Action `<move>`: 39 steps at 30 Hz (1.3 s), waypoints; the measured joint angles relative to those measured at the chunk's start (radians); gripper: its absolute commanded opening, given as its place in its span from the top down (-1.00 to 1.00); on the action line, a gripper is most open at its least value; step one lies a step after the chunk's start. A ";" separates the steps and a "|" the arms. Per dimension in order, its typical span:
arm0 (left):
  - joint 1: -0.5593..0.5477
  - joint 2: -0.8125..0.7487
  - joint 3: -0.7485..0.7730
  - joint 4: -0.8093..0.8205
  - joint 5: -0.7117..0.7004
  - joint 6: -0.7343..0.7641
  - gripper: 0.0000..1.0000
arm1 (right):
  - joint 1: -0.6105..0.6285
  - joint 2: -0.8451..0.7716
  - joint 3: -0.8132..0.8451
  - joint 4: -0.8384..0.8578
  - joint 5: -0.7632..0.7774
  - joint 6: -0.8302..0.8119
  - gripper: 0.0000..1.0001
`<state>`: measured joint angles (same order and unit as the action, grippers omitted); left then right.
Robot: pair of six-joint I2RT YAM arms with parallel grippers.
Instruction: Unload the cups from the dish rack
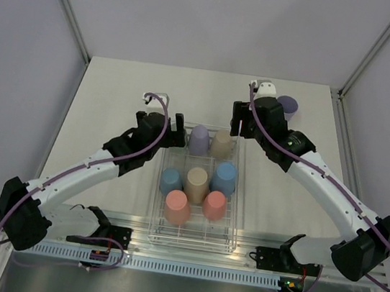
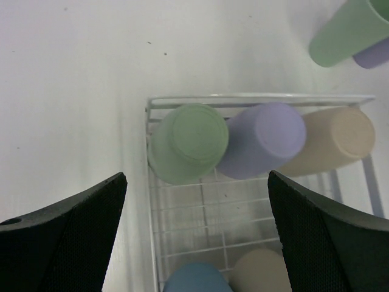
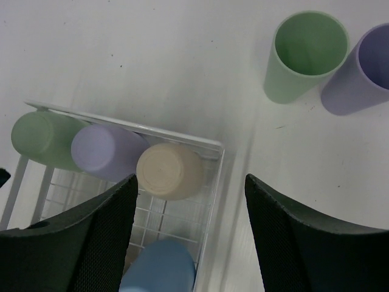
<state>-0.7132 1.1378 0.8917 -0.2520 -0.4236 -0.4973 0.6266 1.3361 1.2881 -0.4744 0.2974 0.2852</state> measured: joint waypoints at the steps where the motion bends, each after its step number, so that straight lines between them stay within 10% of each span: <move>1: 0.000 0.019 0.011 -0.001 -0.031 0.003 -1.00 | 0.002 -0.003 -0.007 -0.005 -0.004 0.002 -0.52; 24: 0.000 0.323 0.060 0.148 -0.089 0.090 -0.76 | 0.013 -0.118 -0.064 -0.005 -0.016 0.018 -0.54; 33: -0.001 0.340 0.060 0.199 -0.043 0.115 -0.15 | 0.013 -0.120 -0.073 -0.003 -0.016 0.018 -0.54; 37: -0.001 0.342 0.060 0.207 -0.042 0.118 0.88 | 0.013 -0.120 -0.080 0.003 -0.017 0.018 -0.54; 39: -0.001 0.341 0.060 0.205 -0.042 0.118 0.95 | 0.013 -0.121 -0.088 0.005 -0.022 0.018 -0.54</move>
<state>-0.7139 1.4784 0.9512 -0.0471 -0.4656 -0.3794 0.6395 1.2148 1.2003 -0.4690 0.2756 0.3031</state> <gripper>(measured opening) 0.681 0.768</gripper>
